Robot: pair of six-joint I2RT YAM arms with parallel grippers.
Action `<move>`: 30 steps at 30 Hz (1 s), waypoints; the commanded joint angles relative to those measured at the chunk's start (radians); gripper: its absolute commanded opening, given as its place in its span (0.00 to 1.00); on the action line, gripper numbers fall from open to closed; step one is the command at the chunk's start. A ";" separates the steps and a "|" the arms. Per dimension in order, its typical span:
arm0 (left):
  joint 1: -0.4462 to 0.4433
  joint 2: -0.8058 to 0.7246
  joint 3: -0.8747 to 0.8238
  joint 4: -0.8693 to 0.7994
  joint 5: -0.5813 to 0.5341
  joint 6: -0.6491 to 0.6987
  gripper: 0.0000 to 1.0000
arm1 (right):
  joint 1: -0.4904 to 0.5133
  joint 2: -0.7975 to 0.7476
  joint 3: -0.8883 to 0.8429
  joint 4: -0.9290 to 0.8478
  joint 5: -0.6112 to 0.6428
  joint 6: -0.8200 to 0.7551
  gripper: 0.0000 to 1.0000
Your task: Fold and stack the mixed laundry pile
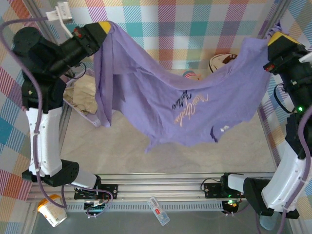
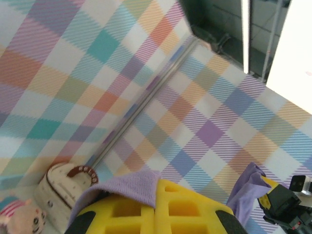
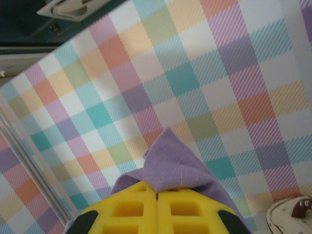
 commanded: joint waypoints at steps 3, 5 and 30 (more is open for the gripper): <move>-0.002 0.123 -0.120 -0.047 -0.109 0.016 0.00 | -0.008 0.133 -0.232 0.155 -0.054 0.079 0.00; -0.002 0.184 -0.137 -0.072 -0.163 0.044 0.00 | -0.008 0.205 -0.266 0.197 -0.099 0.121 0.00; -0.045 0.384 -0.395 -0.209 -0.172 0.141 0.96 | 0.239 0.377 -0.654 0.039 -0.039 0.041 0.89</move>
